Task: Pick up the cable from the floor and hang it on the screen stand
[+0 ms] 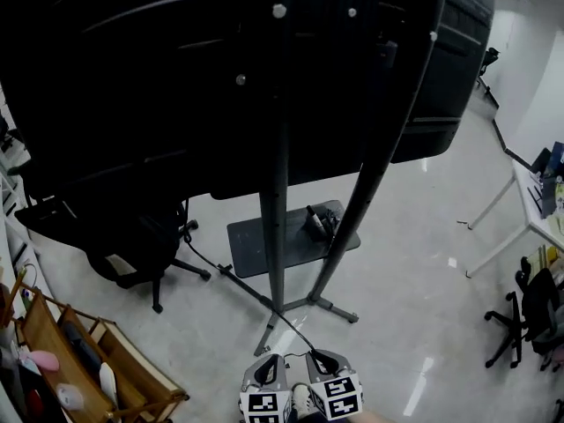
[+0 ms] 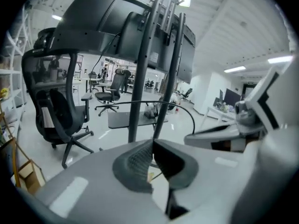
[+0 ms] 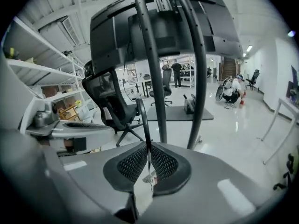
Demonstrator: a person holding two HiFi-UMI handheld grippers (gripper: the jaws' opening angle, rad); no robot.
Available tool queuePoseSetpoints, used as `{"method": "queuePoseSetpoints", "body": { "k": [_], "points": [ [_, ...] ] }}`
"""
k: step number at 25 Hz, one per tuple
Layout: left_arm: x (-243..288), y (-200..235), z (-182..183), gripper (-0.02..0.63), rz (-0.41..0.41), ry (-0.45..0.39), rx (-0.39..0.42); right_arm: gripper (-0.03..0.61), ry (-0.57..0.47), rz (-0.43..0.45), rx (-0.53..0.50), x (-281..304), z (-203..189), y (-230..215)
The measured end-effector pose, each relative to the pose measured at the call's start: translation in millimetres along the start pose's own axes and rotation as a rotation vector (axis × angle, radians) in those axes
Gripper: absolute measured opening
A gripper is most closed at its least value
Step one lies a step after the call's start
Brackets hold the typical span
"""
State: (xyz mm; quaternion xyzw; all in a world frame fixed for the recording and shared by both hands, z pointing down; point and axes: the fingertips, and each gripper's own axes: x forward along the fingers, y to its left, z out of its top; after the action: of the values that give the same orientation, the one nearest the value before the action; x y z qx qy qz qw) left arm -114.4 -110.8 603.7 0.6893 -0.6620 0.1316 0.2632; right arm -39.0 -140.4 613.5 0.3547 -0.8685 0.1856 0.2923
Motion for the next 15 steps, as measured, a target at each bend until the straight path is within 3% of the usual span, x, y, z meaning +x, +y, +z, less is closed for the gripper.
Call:
{"method": "queuePoseSetpoints", "body": {
  "k": [5,10,15],
  "points": [
    [-3.3,-34.6,82.9,0.006,-0.067,-0.057,0.038,0.021,-0.087,-0.059,-0.037,-61.0,89.6,-46.1],
    [12.8,-77.8,198.2,0.006,-0.171,-0.092,0.152,0.021,-0.228,-0.092,-0.065,-112.3,217.4,-100.6],
    [6.3,-115.3,321.4,0.007,-0.165,-0.209,0.269,0.021,-0.342,-0.158,-0.121,-155.9,322.2,-144.1]
  ]
}}
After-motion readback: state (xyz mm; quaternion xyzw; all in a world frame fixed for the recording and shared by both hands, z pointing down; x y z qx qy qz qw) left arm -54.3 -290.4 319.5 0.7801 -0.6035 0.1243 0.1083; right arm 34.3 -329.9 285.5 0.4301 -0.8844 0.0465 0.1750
